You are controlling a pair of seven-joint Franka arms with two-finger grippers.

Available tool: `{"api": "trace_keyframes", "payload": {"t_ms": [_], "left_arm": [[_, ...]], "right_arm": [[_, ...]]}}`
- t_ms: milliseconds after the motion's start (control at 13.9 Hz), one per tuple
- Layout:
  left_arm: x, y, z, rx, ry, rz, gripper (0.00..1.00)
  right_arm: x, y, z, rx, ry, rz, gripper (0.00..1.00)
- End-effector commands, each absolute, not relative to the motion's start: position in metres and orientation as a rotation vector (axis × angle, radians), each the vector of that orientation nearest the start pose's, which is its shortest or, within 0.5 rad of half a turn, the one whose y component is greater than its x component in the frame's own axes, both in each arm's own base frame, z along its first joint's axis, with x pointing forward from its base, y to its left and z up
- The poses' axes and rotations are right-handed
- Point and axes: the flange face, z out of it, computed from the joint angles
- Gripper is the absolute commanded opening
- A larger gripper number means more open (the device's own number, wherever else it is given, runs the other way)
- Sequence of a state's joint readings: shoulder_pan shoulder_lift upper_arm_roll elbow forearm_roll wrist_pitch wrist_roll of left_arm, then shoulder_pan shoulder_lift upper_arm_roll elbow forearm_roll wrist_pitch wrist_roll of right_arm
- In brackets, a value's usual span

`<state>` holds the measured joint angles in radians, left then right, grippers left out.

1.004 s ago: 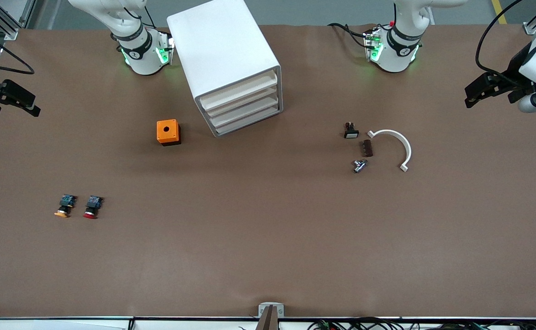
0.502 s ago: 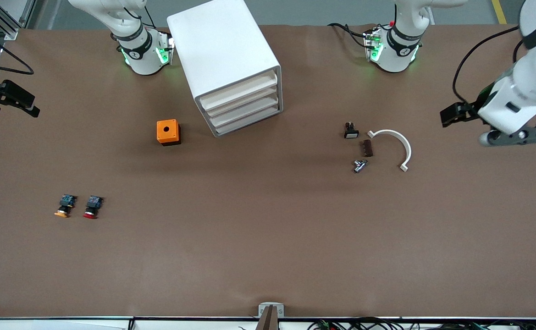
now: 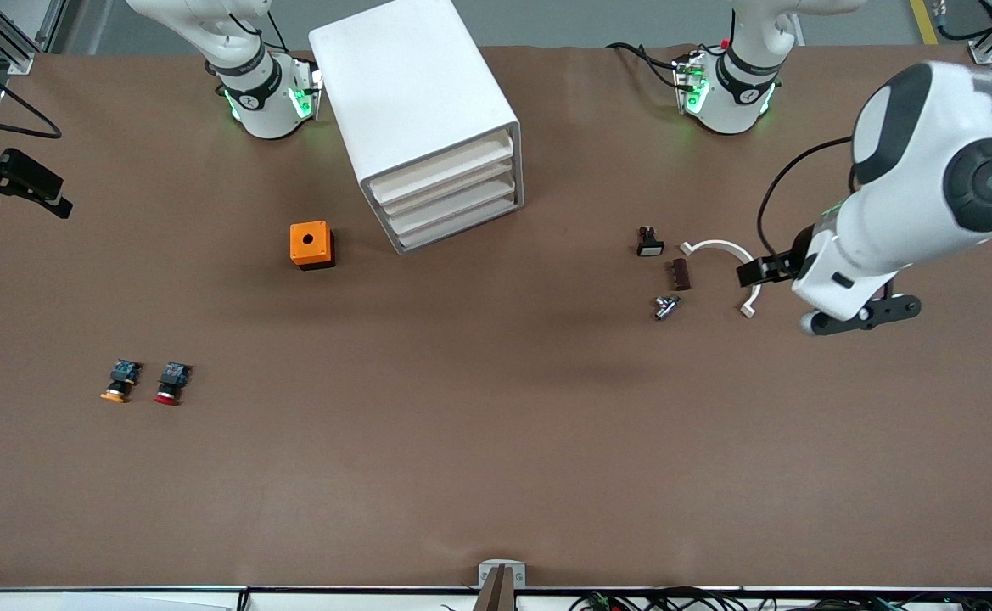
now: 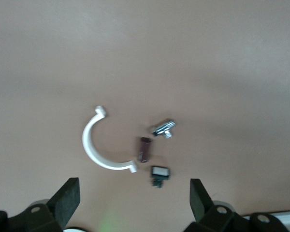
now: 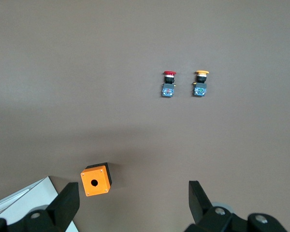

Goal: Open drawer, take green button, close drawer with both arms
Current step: 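Reach the left gripper to the handle of the white cabinet drawer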

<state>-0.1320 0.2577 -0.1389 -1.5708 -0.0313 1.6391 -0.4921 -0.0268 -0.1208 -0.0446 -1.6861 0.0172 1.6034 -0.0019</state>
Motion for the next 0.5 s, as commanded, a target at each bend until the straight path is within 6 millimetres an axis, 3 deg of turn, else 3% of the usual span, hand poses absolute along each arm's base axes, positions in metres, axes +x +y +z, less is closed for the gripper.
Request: {"api": "trace_keyframes", "payload": {"t_ms": [0,215,430], "left_arm": [[0.609,-0.195,0.443,-3.093,-0.487,0.355,1.00],[0.605,-0.248,0.385,-2.989,-0.691,0.437,1.00],[0.593,-0.301,0.344,-2.908,-0.821,0.455,1.00]], "right_arm": [[0.511,-0.037,0.641,-3.107,0.100,-0.064,1.00],[0.511,-0.039,0.652,-3.109,0.106,-0.047,1.00],[0.513,-0.037,0.656,-3.109,0.108,-0.061,1.00]]}}
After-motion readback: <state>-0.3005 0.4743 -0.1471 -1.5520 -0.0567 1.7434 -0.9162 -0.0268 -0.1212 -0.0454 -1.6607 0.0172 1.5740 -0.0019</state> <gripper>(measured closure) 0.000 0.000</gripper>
